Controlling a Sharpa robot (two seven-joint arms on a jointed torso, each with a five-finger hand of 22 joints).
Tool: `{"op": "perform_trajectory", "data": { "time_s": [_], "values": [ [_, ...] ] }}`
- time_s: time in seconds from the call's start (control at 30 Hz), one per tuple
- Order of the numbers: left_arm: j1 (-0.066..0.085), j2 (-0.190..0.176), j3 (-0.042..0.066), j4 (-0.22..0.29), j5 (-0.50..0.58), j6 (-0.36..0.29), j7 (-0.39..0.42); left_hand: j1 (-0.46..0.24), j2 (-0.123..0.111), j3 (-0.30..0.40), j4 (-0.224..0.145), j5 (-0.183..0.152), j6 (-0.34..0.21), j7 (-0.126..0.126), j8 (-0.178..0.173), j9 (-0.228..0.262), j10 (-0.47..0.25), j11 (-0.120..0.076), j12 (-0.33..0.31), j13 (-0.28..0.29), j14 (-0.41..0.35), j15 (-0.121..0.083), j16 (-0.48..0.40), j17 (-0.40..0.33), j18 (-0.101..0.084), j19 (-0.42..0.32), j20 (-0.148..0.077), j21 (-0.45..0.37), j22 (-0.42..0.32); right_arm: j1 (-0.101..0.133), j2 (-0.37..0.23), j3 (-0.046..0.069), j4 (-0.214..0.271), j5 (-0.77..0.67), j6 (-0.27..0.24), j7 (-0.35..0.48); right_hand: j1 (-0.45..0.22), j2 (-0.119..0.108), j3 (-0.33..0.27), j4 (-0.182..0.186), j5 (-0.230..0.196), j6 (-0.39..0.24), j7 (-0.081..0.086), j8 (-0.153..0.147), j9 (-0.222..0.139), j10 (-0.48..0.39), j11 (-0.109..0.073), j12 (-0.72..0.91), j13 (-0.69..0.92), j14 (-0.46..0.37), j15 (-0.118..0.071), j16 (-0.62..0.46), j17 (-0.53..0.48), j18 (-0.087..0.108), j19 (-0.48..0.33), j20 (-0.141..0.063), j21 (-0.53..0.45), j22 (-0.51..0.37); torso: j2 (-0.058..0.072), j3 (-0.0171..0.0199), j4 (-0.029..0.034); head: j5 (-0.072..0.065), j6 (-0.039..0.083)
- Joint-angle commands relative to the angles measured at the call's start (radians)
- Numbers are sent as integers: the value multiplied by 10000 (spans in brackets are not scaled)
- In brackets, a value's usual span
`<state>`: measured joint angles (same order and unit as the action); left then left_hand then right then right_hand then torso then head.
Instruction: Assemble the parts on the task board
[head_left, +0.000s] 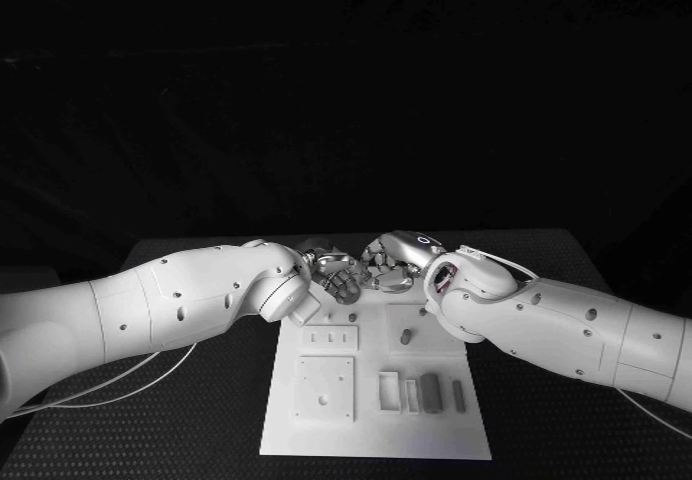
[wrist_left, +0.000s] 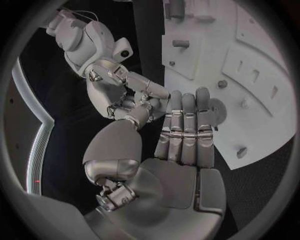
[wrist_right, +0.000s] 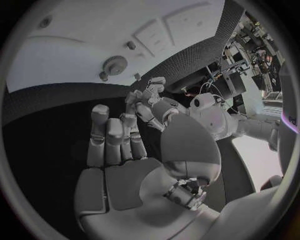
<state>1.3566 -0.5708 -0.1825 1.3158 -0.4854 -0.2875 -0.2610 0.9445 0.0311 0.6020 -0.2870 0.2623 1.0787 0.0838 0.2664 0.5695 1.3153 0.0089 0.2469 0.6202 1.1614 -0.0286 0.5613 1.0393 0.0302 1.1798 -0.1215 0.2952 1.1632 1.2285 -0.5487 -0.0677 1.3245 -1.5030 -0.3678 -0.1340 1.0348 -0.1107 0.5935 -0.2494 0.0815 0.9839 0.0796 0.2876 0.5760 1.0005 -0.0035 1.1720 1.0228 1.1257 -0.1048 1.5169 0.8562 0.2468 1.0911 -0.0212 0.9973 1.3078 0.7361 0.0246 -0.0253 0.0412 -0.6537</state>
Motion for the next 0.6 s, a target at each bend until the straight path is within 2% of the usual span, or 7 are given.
{"op": "perform_trajectory", "data": {
  "time_s": [0.03,0.3,0.53,0.6],
  "values": [
    [21,-62,20,-50,-32,-209,126,37,110,23,-5,-42,85,-13,321,1094,46,-7,58,13,37,2,54,14,291,36,-54,30,16,-83,-39,-18,-2,72,64,295,-3,-132,13,48,-19,163,277,-38,358,-78,18,-74,-19,-85,-5,-59,-11,150,-93,11,-41,116,1,5,-1,11,-2],
    [19,-80,20,-99,-32,-244,92,33,109,22,-6,-59,91,-18,328,1114,57,-13,70,23,47,-2,64,20,292,47,-57,32,33,-140,-106,-18,96,73,30,339,37,-119,34,25,-16,162,282,-46,364,-91,24,-87,-26,-101,5,-70,-11,150,-110,17,-54,118,2,12,5,20,-29],
    [-1,-75,20,-115,-32,-117,85,37,106,24,-10,-66,98,-23,333,1131,67,-20,80,32,57,-7,75,25,296,57,-61,34,49,-157,-113,-18,3,79,-44,307,51,-129,32,4,-22,158,287,-56,368,-94,29,-91,-30,-108,10,-74,-10,150,-117,24,-58,122,0,9,-20,29,-31],
    [-5,-64,20,-107,-55,-49,79,41,103,26,-13,-68,103,-27,336,1141,77,-25,89,38,66,-10,82,29,297,64,-64,36,59,-157,-82,-18,-114,213,-208,310,41,-171,33,-11,-20,-76,360,-202,322,-180,91,-137,-44,-183,57,-121,-18,150,-181,55,-108,118,1,6,-17,24,-30]
  ]
}}
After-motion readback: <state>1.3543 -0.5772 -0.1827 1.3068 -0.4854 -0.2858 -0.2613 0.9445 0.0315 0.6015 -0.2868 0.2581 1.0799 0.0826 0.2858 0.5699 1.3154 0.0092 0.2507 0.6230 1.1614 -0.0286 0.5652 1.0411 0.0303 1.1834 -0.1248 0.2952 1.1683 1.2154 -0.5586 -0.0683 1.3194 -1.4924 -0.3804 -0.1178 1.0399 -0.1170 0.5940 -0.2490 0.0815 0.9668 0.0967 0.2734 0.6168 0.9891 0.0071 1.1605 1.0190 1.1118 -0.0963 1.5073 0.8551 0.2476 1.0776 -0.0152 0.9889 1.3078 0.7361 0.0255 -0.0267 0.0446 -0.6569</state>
